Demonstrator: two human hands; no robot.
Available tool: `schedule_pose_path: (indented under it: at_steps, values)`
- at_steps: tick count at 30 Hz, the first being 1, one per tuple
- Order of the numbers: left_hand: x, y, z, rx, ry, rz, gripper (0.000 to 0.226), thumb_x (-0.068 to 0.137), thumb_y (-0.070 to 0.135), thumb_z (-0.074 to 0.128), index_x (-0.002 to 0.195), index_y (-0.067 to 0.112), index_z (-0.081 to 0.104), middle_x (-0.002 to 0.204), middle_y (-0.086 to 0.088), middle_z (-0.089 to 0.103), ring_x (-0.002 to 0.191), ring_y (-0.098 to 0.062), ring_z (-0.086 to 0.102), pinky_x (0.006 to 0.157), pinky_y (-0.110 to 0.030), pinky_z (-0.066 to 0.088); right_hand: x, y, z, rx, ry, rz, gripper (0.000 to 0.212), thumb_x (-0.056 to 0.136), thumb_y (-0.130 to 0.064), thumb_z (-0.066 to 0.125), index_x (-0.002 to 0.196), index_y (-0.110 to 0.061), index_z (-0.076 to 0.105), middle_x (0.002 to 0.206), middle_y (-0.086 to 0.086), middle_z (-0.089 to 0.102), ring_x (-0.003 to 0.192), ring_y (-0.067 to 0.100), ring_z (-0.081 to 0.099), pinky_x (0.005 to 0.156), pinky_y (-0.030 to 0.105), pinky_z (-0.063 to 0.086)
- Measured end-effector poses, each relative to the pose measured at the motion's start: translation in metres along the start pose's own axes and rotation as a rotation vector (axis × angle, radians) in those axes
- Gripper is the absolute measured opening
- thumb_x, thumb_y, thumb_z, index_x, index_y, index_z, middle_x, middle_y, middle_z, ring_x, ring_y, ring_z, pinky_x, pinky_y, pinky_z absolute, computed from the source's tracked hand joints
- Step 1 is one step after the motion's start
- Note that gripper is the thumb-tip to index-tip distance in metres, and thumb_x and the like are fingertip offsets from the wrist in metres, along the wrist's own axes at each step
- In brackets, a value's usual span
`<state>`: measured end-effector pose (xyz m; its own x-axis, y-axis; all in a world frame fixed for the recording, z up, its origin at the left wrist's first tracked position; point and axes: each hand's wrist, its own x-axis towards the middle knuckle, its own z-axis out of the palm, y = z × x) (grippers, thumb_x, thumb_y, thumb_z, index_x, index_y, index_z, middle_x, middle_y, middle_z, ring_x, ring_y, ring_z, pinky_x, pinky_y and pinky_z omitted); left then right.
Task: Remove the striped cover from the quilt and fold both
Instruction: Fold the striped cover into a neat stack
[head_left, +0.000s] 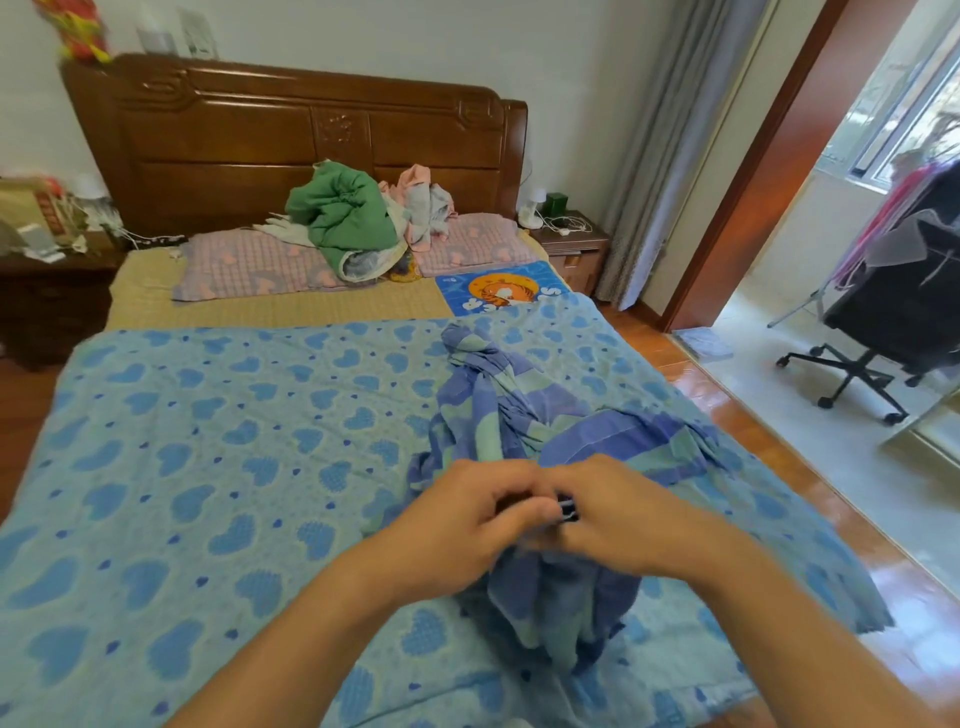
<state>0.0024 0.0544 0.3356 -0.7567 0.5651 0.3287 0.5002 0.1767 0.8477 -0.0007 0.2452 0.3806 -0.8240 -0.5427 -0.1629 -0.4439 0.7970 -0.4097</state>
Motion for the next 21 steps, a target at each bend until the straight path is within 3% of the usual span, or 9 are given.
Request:
schedule_pose_path:
  at_steps: [3, 7, 9, 11, 15, 16, 18, 20, 21]
  values:
    - [-0.006, -0.020, 0.018, 0.164, 0.189, -0.035, 0.012, 0.087, 0.043, 0.064, 0.094, 0.037, 0.056, 0.069, 0.013, 0.056, 0.058, -0.004, 0.048, 0.054, -0.023, 0.037, -0.009, 0.010, -0.006, -0.117, 0.170, -0.006, 0.021, 0.087, -0.026, 0.059, 0.068, -0.018, 0.054, 0.059, 0.000, 0.054, 0.058, 0.018, 0.048, 0.060, 0.044, 0.042]
    - [-0.004, -0.072, 0.042, 0.223, 0.542, -0.320, 0.028, 0.069, 0.012, 0.058, 0.089, 0.031, 0.055, 0.070, 0.020, 0.053, 0.063, 0.001, 0.047, 0.058, -0.029, 0.035, -0.024, 0.007, -0.028, -0.175, 0.399, -0.051, 0.029, 0.078, -0.030, 0.055, 0.056, -0.019, 0.039, 0.048, 0.002, 0.038, 0.050, 0.021, 0.040, 0.049, 0.032, 0.031]
    - [0.000, -0.100, 0.039, 0.236, 0.662, -0.488, 0.031, 0.072, 0.003, 0.057, 0.087, 0.029, 0.062, 0.079, 0.014, 0.056, 0.071, -0.010, 0.055, 0.062, -0.034, 0.044, -0.028, 0.004, -0.036, -0.173, 0.477, -0.044, 0.027, 0.077, -0.030, 0.054, 0.056, -0.017, 0.045, 0.047, 0.001, 0.043, 0.047, 0.019, 0.043, 0.047, 0.034, 0.035]
    - [0.001, -0.126, 0.024, 0.387, 0.660, -0.551, 0.021, 0.083, 0.008, 0.054, 0.088, 0.025, 0.065, 0.093, 0.006, 0.054, 0.081, -0.023, 0.057, 0.067, -0.039, 0.049, -0.034, 0.006, -0.047, -0.117, 0.577, -0.037, 0.024, 0.076, -0.031, 0.054, 0.056, -0.017, 0.050, 0.047, -0.002, 0.046, 0.046, 0.017, 0.044, 0.046, 0.033, 0.036]
    - [0.017, -0.145, -0.028, 0.686, 0.272, -0.543, 0.011, 0.097, 0.017, 0.040, 0.099, 0.020, 0.051, 0.100, -0.009, 0.060, 0.087, -0.035, 0.060, 0.073, -0.045, 0.051, -0.043, 0.023, -0.063, -0.259, 0.761, 0.094, 0.020, 0.076, -0.033, 0.051, 0.059, -0.023, 0.049, 0.049, -0.008, 0.046, 0.047, 0.017, 0.045, 0.045, 0.032, 0.037]
    - [0.027, -0.139, -0.044, 0.691, 0.329, -0.542, 0.012, 0.098, 0.017, 0.038, 0.098, 0.020, 0.050, 0.096, -0.012, 0.063, 0.085, -0.036, 0.060, 0.072, -0.045, 0.051, -0.042, 0.031, -0.065, -0.332, 0.828, 0.180, 0.019, 0.076, -0.032, 0.052, 0.059, -0.025, 0.047, 0.051, -0.009, 0.042, 0.049, 0.021, 0.043, 0.045, 0.028, 0.032]
    - [0.053, -0.114, -0.082, 0.508, 0.670, -0.488, 0.017, 0.101, 0.016, 0.037, 0.097, 0.017, 0.054, 0.092, -0.010, 0.064, 0.085, -0.033, 0.060, 0.069, -0.039, 0.048, -0.038, 0.050, -0.071, -0.384, 0.938, 0.402, 0.027, 0.078, -0.027, 0.057, 0.056, -0.026, 0.040, 0.053, -0.006, 0.040, 0.054, 0.027, 0.038, 0.048, 0.023, 0.023]
    - [0.069, -0.077, -0.108, 0.421, 0.862, -0.162, 0.018, 0.100, 0.017, 0.041, 0.102, 0.019, 0.059, 0.089, 0.008, 0.060, 0.081, -0.015, 0.058, 0.068, -0.027, 0.043, -0.037, 0.078, -0.076, -0.332, 0.964, 0.622, 0.025, 0.082, -0.024, 0.059, 0.060, -0.019, 0.049, 0.064, 0.010, 0.056, 0.062, 0.030, 0.042, 0.054, 0.028, 0.028]
    - [0.070, -0.060, -0.114, 0.466, 0.808, 0.017, 0.016, 0.099, 0.018, 0.043, 0.101, 0.022, 0.058, 0.085, 0.013, 0.055, 0.075, -0.008, 0.053, 0.066, -0.018, 0.040, -0.039, 0.091, -0.079, -0.324, 0.980, 0.712, 0.020, 0.083, -0.025, 0.058, 0.066, -0.015, 0.057, 0.073, 0.019, 0.062, 0.066, 0.035, 0.048, 0.059, 0.031, 0.032]
